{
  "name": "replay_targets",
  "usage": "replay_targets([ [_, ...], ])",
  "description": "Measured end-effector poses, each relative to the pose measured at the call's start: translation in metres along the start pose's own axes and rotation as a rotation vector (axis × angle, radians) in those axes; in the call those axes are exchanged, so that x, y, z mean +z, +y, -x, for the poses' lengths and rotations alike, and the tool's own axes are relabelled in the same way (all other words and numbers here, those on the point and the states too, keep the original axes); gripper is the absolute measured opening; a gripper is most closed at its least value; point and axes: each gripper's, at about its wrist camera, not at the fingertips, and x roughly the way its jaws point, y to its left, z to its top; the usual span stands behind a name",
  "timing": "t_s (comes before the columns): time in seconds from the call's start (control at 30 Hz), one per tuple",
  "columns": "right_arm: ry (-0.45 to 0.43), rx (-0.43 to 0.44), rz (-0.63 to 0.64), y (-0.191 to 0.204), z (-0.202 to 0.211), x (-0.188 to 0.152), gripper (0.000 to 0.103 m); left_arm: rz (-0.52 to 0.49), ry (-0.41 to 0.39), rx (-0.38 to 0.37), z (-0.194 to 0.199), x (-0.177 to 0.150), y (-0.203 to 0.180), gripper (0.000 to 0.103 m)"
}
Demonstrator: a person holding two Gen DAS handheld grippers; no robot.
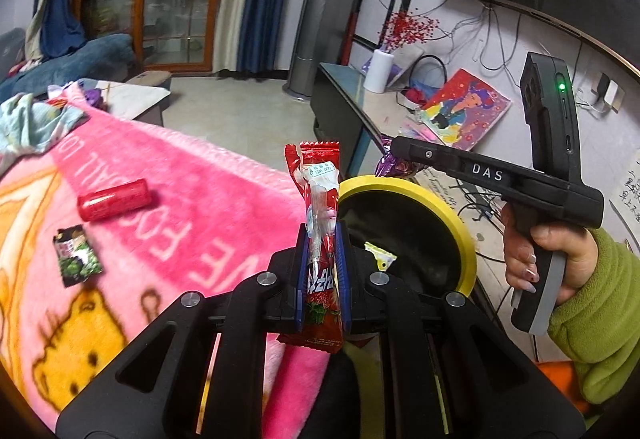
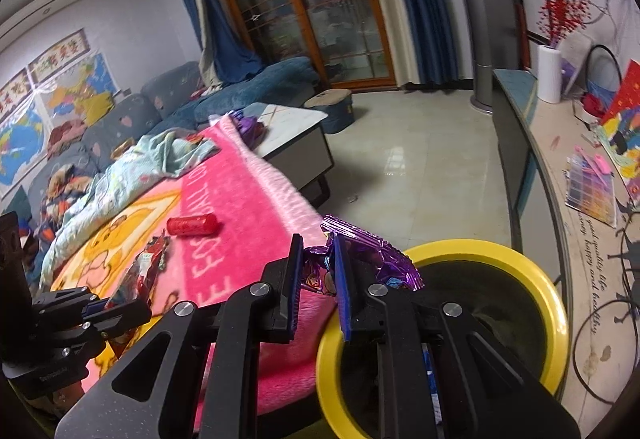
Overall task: Collect trash
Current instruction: 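Carry both wrappers over the yellow bin and open both tools to drop them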
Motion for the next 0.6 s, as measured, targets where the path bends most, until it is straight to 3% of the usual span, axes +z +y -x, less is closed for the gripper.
replay_targets([
  [0.6, -0.001, -0.063, -0.169, -0.075, 0.026, -0.009, 0.015, -0.065, 0.053, -0.094, -0.045, 0.007, -0.047, 0.008],
])
